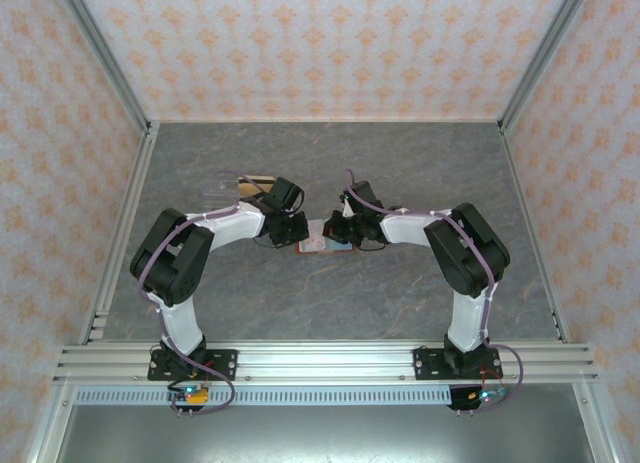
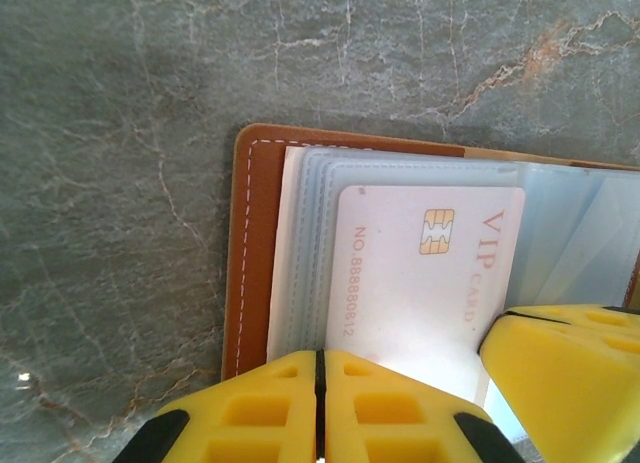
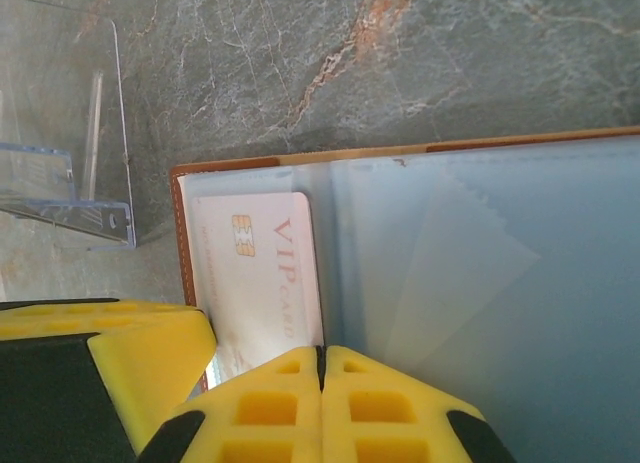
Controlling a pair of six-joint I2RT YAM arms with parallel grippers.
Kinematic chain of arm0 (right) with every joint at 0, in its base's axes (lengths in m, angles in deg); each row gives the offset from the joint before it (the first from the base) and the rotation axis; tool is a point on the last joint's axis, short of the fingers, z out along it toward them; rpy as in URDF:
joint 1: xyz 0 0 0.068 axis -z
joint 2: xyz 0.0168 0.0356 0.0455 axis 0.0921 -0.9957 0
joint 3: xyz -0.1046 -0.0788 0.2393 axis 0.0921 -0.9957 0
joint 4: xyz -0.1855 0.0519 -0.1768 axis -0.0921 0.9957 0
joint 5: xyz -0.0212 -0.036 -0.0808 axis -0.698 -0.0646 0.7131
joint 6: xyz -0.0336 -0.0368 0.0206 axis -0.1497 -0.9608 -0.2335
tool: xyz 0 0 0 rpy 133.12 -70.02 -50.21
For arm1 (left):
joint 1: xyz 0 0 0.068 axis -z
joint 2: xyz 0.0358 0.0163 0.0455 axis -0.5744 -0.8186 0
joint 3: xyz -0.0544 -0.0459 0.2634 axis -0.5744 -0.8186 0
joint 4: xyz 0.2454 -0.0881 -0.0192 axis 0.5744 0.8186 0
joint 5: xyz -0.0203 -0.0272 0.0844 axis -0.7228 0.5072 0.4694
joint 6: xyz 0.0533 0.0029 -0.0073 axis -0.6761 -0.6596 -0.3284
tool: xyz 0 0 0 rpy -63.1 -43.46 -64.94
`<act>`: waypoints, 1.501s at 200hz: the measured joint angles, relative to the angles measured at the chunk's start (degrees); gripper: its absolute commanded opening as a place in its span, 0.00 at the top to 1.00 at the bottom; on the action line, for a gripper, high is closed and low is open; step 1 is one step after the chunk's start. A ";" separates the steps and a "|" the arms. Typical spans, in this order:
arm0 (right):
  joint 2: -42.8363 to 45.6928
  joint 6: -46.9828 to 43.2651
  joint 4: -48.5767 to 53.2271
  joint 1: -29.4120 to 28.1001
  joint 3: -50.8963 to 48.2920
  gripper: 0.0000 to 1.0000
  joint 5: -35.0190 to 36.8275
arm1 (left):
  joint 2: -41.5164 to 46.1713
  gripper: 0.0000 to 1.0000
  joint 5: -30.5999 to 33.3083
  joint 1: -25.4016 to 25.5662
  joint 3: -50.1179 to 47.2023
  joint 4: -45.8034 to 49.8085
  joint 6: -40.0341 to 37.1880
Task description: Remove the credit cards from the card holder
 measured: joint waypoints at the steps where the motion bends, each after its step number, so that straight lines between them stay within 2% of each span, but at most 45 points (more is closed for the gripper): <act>1: 0.00 -0.02 0.00 0.00 -0.02 1.00 0.02 | 0.00 0.91 0.00 0.00 0.00 0.02 -0.02; 74: 2.27 -1.66 0.15 0.00 -0.70 1.00 0.04 | 1.55 0.86 0.04 0.02 0.00 0.76 0.00; 300: 2.69 -3.67 2.62 1.14 -1.99 1.00 0.87 | -0.66 0.97 -2.19 0.02 0.33 -0.46 -0.02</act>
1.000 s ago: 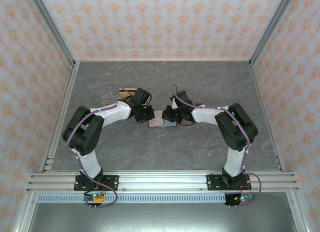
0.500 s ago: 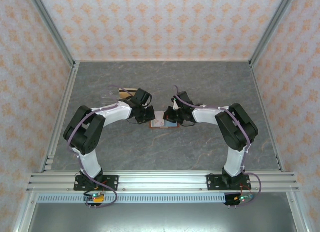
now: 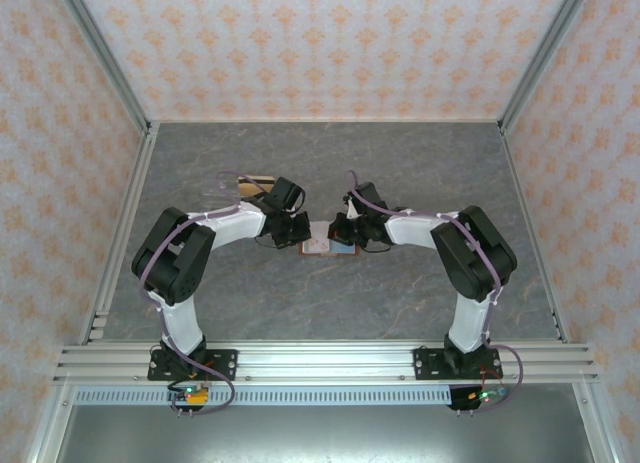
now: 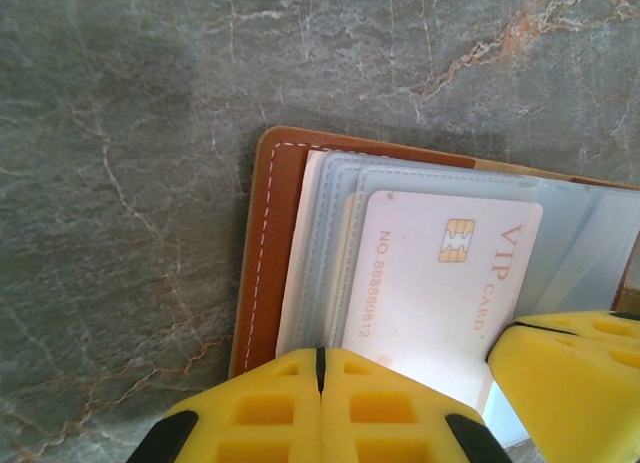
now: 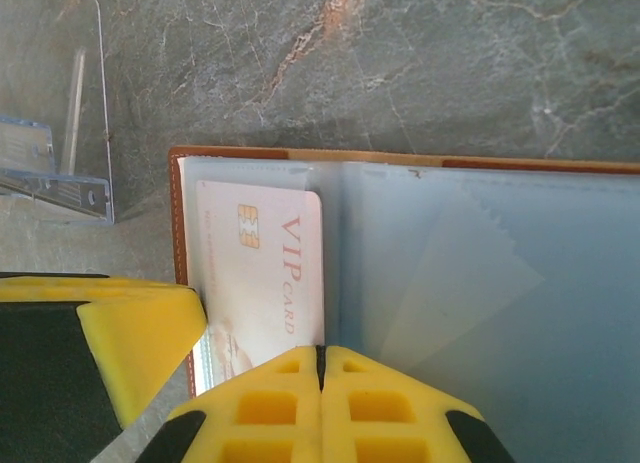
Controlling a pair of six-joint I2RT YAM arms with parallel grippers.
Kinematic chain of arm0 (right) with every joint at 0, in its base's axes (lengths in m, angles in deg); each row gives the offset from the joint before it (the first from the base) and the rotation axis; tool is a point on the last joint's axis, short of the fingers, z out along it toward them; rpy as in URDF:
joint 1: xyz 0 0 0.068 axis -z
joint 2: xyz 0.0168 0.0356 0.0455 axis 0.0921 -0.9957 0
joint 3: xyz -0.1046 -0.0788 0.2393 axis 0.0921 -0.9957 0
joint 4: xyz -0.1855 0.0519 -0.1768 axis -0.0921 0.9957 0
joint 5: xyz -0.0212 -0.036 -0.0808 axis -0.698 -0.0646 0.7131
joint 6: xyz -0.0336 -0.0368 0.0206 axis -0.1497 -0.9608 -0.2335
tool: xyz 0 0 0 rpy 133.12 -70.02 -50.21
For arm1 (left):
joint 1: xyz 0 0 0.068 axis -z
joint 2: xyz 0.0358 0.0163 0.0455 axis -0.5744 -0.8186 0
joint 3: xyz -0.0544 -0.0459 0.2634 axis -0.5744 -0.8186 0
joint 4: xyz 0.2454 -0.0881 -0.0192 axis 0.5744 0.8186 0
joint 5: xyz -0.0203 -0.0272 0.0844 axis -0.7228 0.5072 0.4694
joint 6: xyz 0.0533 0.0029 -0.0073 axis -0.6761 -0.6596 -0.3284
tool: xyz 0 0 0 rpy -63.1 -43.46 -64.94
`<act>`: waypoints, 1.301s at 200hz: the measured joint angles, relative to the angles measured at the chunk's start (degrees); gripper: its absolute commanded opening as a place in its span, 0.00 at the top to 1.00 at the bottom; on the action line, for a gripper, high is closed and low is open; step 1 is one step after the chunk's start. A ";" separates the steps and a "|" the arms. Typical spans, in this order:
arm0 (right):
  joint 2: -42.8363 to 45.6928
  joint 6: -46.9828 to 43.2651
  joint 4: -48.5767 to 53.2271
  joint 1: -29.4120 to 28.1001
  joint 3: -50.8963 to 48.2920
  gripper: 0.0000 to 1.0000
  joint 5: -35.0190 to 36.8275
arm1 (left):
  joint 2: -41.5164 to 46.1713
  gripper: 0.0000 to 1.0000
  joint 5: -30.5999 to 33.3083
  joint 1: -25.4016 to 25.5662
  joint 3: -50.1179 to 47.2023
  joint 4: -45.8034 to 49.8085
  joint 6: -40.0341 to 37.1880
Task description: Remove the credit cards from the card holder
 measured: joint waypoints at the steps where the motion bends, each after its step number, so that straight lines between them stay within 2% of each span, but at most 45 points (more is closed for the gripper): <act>1: 0.02 0.00 0.02 0.00 -0.07 1.00 0.00 | 0.00 0.97 0.00 0.00 0.02 0.00 -0.02; 128: 1.73 0.02 -0.07 1.16 -2.14 1.00 0.61 | 0.00 0.97 0.20 0.37 0.52 1.18 -1.07; 260: 1.73 0.26 -1.07 1.38 -2.19 1.00 -0.52 | -1.09 1.00 -2.93 0.37 2.25 -0.39 -1.07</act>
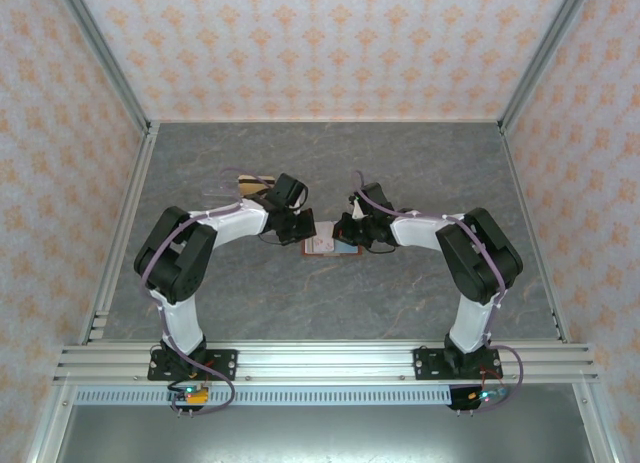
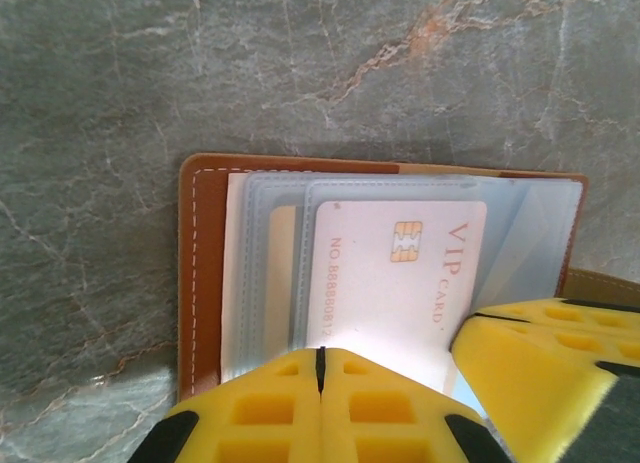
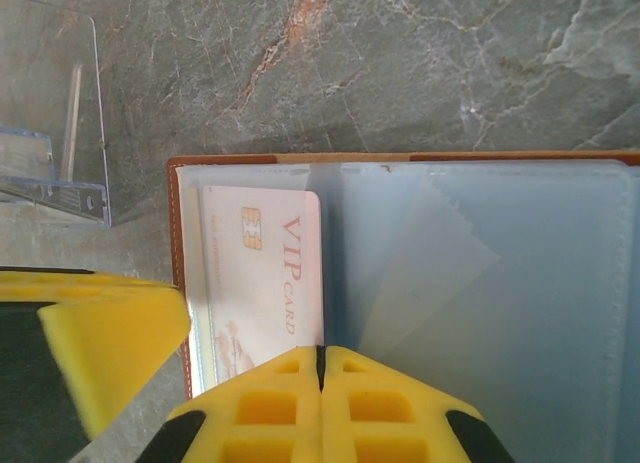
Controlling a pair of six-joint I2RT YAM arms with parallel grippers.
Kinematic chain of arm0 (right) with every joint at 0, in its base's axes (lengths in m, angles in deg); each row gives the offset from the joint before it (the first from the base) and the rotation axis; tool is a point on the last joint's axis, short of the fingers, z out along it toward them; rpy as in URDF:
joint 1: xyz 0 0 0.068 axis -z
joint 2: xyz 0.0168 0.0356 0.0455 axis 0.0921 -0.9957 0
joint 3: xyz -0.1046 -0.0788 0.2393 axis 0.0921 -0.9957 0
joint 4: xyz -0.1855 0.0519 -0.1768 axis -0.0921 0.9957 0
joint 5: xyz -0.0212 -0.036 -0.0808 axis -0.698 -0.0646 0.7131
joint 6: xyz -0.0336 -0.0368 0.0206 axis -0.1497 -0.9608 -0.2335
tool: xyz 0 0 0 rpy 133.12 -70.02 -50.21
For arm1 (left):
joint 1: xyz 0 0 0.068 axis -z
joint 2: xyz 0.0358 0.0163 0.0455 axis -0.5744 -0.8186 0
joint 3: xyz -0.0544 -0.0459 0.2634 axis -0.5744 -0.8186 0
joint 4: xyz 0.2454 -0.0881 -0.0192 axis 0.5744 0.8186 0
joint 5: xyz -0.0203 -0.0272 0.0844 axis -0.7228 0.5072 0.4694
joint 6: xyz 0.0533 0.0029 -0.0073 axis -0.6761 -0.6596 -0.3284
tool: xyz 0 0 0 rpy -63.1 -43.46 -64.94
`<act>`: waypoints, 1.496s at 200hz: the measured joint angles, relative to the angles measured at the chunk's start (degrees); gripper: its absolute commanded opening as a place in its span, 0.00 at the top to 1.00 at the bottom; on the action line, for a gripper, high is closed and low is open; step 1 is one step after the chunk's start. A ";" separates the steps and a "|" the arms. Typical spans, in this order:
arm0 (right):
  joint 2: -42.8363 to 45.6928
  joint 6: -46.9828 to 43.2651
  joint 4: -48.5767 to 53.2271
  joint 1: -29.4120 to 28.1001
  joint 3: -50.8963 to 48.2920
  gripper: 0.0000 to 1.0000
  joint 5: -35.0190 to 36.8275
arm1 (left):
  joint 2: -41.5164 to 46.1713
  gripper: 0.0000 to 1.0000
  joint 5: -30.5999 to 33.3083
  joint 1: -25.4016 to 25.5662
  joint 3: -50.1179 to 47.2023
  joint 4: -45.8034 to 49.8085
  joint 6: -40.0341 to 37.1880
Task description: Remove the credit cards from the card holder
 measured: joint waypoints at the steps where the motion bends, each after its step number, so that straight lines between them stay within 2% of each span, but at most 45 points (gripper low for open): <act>1: 0.00 0.00 -0.02 0.00 0.00 1.00 0.00 | -0.02 1.00 0.00 0.00 0.00 0.00 0.00; 47: 0.00 0.72 -1.38 0.42 -0.79 0.96 -0.87 | -1.05 1.00 0.22 0.00 0.31 0.02 0.00; 83: 0.00 1.79 -3.10 1.16 -1.64 1.00 -2.78 | -1.05 1.00 0.37 0.00 0.31 0.02 0.02; 299: 0.66 1.95 -4.11 2.80 -3.76 1.00 -3.96 | -0.59 1.00 1.44 0.00 0.28 0.26 -0.02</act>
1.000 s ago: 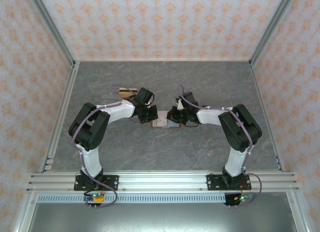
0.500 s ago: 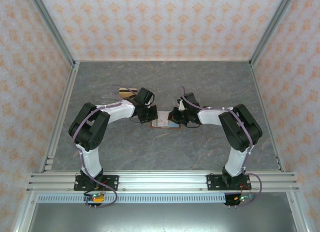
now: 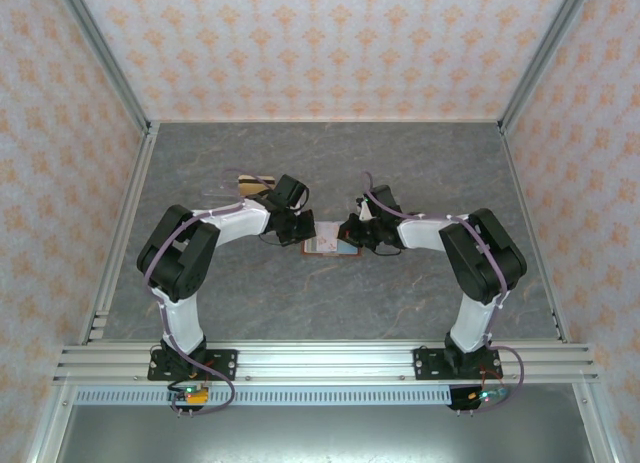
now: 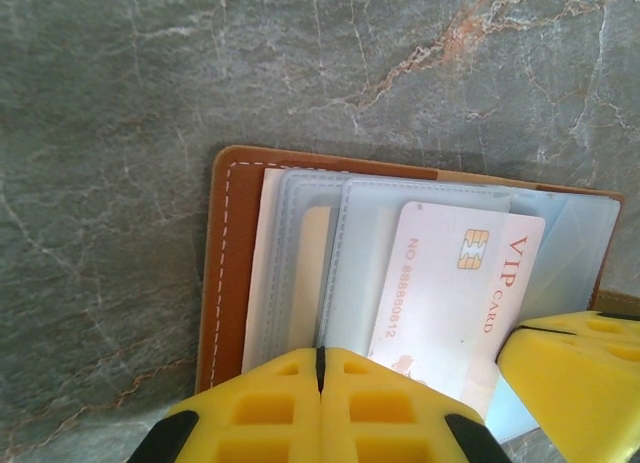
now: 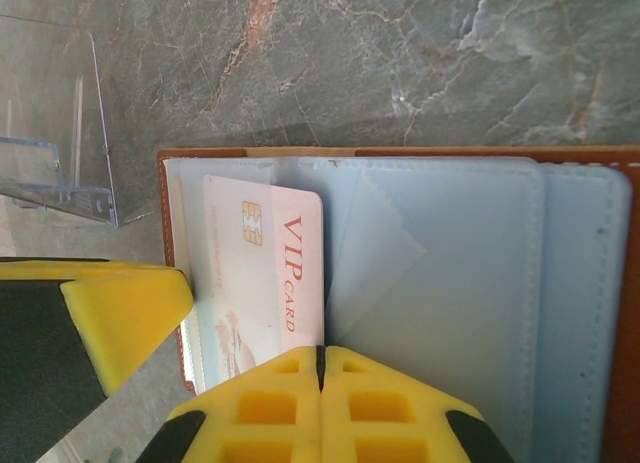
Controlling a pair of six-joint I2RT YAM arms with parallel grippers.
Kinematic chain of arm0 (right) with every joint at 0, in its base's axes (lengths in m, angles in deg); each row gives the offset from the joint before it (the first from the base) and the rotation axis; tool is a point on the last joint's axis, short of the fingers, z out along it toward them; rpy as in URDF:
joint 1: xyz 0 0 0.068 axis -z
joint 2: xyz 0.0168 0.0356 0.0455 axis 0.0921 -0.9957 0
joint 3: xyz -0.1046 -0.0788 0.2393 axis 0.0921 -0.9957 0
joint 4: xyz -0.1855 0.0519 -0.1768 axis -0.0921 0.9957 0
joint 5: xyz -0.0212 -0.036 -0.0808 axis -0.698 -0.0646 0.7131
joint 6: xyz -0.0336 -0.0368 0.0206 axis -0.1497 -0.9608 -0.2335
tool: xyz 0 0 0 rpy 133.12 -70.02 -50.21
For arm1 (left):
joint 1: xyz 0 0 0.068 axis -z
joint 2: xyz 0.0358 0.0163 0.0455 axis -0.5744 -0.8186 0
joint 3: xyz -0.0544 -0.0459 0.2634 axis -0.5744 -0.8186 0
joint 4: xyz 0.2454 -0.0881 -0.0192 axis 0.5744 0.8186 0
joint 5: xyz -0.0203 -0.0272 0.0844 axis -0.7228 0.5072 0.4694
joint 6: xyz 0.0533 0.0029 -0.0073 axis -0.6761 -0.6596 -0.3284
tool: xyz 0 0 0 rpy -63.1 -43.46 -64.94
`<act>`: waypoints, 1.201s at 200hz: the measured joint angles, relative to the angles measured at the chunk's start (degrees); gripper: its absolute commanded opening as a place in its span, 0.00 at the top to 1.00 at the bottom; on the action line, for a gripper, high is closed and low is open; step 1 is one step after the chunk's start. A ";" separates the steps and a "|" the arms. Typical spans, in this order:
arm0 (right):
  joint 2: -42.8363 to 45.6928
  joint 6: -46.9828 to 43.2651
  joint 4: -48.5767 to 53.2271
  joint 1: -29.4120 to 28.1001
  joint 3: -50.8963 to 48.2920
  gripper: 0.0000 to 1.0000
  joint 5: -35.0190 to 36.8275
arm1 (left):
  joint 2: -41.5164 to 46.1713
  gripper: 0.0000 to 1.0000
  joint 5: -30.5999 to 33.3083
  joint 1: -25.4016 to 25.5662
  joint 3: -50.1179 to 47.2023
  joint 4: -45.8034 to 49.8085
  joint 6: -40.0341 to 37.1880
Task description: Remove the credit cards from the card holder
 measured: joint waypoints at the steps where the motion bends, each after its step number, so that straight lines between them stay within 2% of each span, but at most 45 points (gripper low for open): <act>1: 0.00 0.00 0.00 0.00 0.00 1.00 0.00 | 0.04 1.00 0.00 0.00 0.00 0.02 0.00; 71: -0.02 0.81 -0.02 0.00 0.00 0.98 -0.02 | 2.16 0.99 -1.38 0.00 0.02 -0.09 0.02; 142: -0.74 3.13 -1.79 0.00 0.00 0.83 -0.24 | -1.16 1.00 -1.55 0.00 0.94 -0.20 0.02; 167: -1.22 3.96 -2.95 0.00 0.00 0.81 -0.55 | -1.20 1.00 -1.49 0.00 0.94 -0.20 0.02; 205: -1.55 4.66 -4.22 0.00 0.00 0.82 -1.14 | -1.31 1.00 -1.46 0.00 0.94 -0.22 0.02; 227: -1.99 5.01 -5.29 0.00 0.00 0.85 -1.51 | -1.36 1.00 -1.46 0.00 0.94 -0.24 0.02; 240: -2.21 5.22 -6.01 0.00 -0.04 0.91 -1.64 | -1.36 1.00 -1.46 0.00 0.94 -0.24 0.02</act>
